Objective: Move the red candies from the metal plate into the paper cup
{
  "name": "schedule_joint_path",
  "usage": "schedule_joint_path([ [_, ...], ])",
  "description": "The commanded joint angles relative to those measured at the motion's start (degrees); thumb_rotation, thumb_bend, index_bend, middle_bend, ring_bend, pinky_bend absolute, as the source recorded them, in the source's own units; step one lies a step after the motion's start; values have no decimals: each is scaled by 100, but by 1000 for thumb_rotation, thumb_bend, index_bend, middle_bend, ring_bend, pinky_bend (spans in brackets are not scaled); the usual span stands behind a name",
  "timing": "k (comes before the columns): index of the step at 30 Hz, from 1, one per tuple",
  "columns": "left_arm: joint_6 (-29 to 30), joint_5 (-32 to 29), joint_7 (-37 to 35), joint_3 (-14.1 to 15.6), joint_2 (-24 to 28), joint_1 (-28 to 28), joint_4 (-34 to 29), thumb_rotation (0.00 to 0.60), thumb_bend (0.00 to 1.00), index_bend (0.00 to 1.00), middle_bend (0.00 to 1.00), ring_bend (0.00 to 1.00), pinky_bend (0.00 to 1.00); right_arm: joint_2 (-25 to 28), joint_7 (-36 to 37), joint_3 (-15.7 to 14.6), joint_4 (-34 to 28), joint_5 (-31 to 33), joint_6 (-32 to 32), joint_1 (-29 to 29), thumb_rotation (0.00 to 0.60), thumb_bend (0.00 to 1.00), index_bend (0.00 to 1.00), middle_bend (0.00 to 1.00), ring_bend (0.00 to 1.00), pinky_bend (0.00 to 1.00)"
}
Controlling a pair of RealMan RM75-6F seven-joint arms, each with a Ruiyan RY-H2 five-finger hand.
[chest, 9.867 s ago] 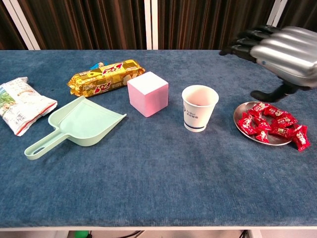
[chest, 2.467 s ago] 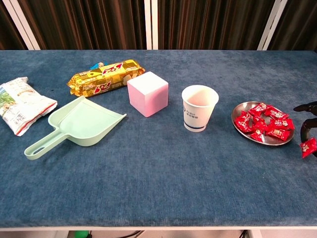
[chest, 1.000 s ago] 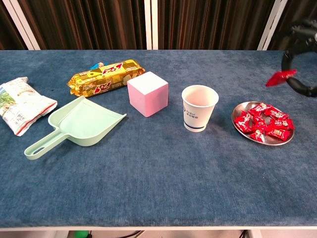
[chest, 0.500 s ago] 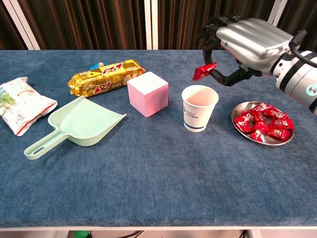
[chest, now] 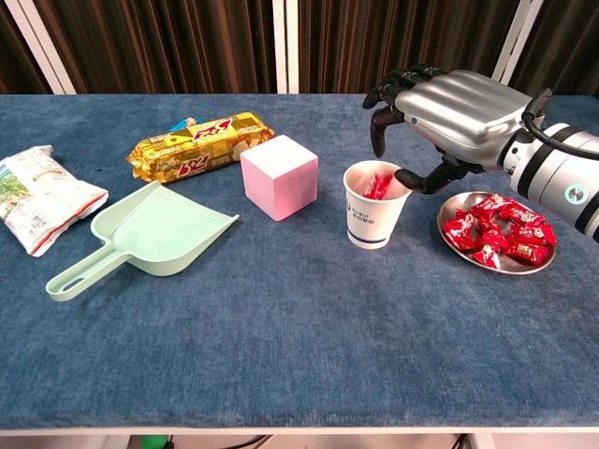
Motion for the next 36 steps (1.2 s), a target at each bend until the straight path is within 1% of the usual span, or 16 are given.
schedule_joint_path([
  [1,-2,0,1,0,0,1,5,600,97,90,31,1,151,114,-42,-39,-150,12,31,-3,600,320,173,59,0,0],
  [4,2,5,-4,0,2,1,4,600,98,91,31,1,151,293,85,-95,-309,-148,263,-105,600,318,151,58,0,0],
  [8,3,16,-7,1,3,-2,1,600,98,91,31,1,151,750,323,-234,-471,-245,561,-374,600,318,153,57,0,0],
  [11,3,41,13,9,2,-6,-11,600,98,91,31,1,151,1074,366,-385,-490,-96,502,-528,600,318,170,49,0,0],
  [15,23,47,48,9,-5,4,-27,600,97,91,31,1,151,1265,504,-601,-362,21,302,-629,600,318,215,41,0,0],
  [17,15,44,69,11,-9,5,-37,600,97,91,31,1,151,1266,577,-725,-219,10,194,-654,600,319,256,41,0,0],
  [22,-17,35,104,13,-18,-6,-44,600,98,90,31,1,151,1108,655,-914,99,-66,90,-698,600,318,304,40,0,0],
  [26,-24,27,97,9,-17,-10,-41,600,98,91,31,1,151,980,625,-973,298,-72,48,-716,600,318,336,42,0,0],
  [30,-21,23,80,7,-14,-9,-31,600,97,91,31,1,151,817,639,-1003,525,-27,-41,-720,600,318,347,43,0,0],
  [36,-40,17,78,6,-18,-17,-26,600,98,91,31,1,151,613,696,-996,774,-92,-2,-727,600,328,362,45,0,0],
])
